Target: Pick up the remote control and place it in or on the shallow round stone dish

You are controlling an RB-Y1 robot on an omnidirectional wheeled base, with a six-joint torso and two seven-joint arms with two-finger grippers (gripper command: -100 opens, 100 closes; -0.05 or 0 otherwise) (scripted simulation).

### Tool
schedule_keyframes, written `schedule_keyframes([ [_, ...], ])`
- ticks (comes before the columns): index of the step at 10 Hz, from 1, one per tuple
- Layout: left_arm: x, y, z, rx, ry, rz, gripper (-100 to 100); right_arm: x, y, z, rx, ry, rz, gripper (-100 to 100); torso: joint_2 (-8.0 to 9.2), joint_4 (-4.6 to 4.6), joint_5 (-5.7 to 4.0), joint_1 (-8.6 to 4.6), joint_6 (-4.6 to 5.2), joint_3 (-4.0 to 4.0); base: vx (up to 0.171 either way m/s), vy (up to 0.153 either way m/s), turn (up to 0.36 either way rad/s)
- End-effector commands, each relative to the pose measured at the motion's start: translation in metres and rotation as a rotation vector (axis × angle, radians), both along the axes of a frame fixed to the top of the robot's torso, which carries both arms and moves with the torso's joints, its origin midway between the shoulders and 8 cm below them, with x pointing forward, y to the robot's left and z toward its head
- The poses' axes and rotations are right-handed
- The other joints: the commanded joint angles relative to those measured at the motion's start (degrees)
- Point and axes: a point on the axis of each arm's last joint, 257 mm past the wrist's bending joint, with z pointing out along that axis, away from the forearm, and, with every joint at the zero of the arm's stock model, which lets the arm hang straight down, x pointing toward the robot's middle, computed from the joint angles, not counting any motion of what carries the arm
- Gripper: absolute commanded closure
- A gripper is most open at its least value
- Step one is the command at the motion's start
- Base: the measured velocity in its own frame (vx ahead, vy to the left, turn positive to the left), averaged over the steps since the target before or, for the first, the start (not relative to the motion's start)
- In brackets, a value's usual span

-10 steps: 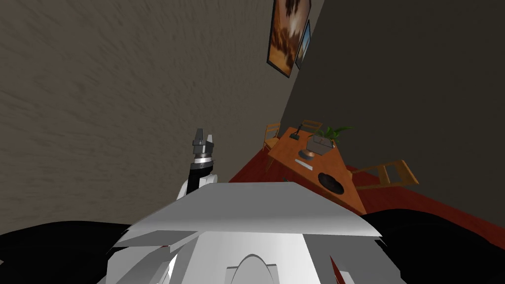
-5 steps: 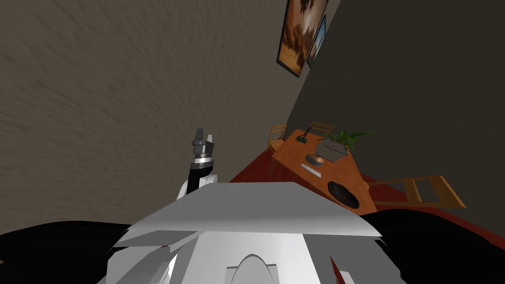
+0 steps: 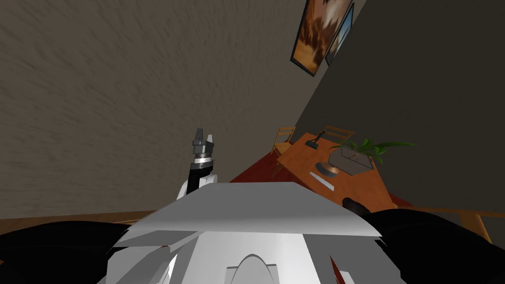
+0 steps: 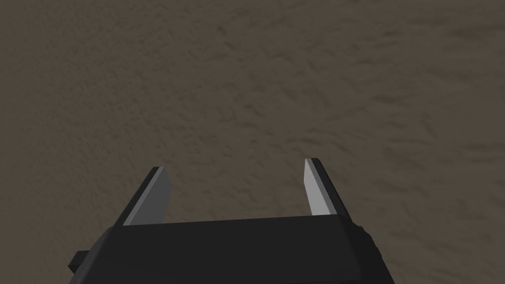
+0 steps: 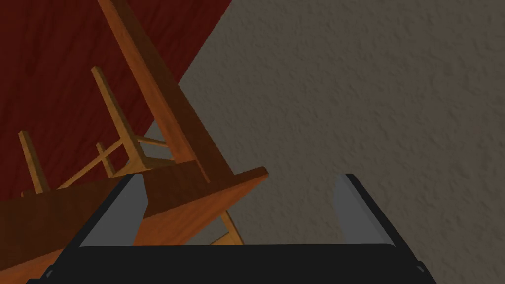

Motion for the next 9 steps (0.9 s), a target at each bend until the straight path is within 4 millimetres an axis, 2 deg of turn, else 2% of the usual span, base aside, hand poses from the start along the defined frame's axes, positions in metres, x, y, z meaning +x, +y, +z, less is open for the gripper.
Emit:
schedule_keyframes([
  [1, 0.000, 0.000, 0.000, 0.000, 0.000, 0.000, 0, -0.044, -0.024, -0.010, -0.081, 0.102, 0.053, -100, 0.00, 0.00, 0.00, 0.00, 0.00, 0.00, 0.077, -0.060, 0.369],
  [2, 0.000, 0.000, 0.000, 0.000, 0.000, 0.000, 0, -0.050, -0.031, -0.012, -0.093, 0.117, 0.046, -100, -0.10, -0.02, -0.03, -0.11, -0.02, -0.05, 0.065, -0.056, 0.190],
  [3, 0.000, 0.000, 0.000, 0.000, 0.000, 0.000, 0, -0.078, -0.051, -0.017, -0.148, 0.189, 0.078, -100, -0.09, -0.02, -0.03, -0.08, 0.04, -0.05, 0.067, -0.059, 0.379],
  [4, 0.000, 0.000, 0.000, 0.000, 0.000, 0.000, 0, -0.078, -0.051, -0.017, -0.148, 0.189, 0.078, -100, -0.11, -0.02, -0.03, -0.11, -0.03, -0.06, 0.045, -0.056, 0.140],
  [6, 0.000, 0.000, 0.000, 0.000, 0.000, 0.000, 0, -0.129, -0.085, -0.022, -0.246, 0.321, 0.147, -100, -0.04, 0.00, -0.03, -0.09, 0.00, -0.02, 0.049, -0.087, 0.319],
  [7, 0.000, 0.000, 0.000, 0.000, 0.000, 0.000, 0, -0.118, -0.073, -0.021, -0.224, 0.294, 0.160, -100, -0.08, -0.01, -0.04, -0.24, -0.01, -0.04, 0.043, -0.106, 0.200],
  [9, 0.000, 0.000, 0.000, 0.000, 0.000, 0.000, 0, -0.131, -0.088, -0.021, -0.250, 0.326, 0.145, -100, 0.03, 0.01, -0.05, -0.06, 0.08, 0.01, 0.003, -0.028, -0.017],
])
